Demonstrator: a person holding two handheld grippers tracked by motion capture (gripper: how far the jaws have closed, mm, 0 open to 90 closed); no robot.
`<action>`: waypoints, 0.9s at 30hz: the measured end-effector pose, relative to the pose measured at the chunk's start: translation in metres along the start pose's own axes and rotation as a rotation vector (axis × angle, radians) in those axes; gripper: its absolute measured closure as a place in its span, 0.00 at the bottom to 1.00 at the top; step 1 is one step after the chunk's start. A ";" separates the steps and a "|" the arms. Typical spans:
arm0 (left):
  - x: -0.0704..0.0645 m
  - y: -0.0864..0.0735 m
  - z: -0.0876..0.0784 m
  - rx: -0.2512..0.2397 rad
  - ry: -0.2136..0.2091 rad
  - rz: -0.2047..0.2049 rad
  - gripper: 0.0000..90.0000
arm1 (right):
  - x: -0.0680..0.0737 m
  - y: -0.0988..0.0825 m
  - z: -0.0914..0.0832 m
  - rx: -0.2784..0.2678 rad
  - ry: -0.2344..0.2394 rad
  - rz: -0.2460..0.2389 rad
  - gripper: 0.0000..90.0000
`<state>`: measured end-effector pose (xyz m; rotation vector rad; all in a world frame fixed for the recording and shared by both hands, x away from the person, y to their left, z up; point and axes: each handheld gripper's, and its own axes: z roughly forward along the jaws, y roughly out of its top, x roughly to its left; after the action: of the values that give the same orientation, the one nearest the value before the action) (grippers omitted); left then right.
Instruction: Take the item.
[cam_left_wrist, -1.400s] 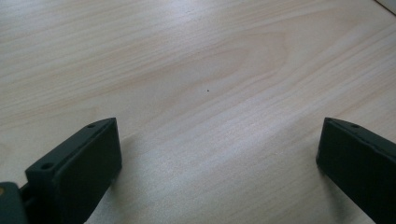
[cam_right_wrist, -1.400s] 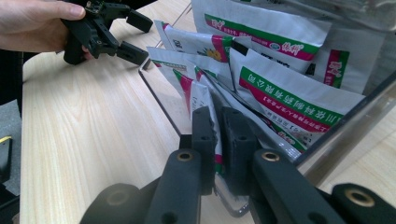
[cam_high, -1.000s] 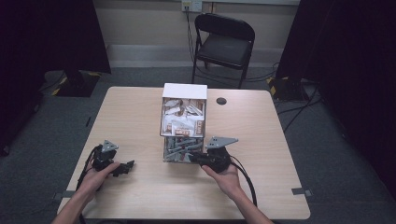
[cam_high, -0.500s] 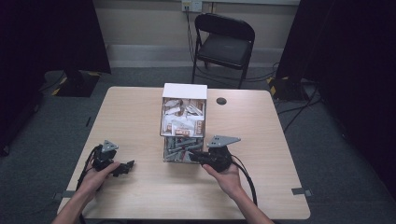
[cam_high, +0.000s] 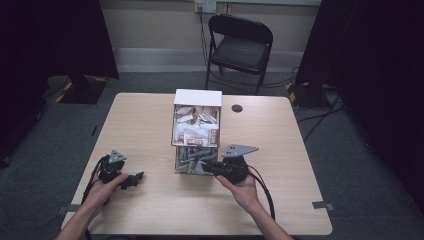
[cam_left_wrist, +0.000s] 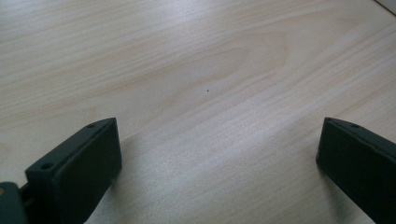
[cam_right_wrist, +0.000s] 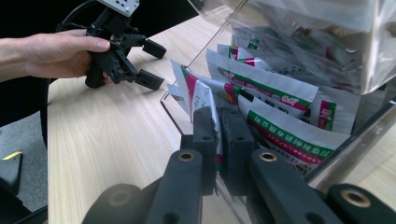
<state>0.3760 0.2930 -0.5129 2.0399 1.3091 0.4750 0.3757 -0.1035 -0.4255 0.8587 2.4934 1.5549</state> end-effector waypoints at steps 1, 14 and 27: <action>0.000 0.000 0.000 0.000 0.000 0.000 0.00 | 0.001 0.001 -0.001 -0.006 0.002 0.001 0.95; 0.000 0.000 0.000 0.000 0.000 0.000 0.00 | 0.005 0.005 -0.006 -0.028 0.008 -0.002 0.95; 0.000 0.000 0.000 0.000 0.000 0.000 0.00 | 0.009 0.009 -0.013 -0.045 0.021 -0.003 0.96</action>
<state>0.3760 0.2930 -0.5129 2.0400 1.3091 0.4748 0.3675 -0.1060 -0.4096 0.8366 2.4632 1.6209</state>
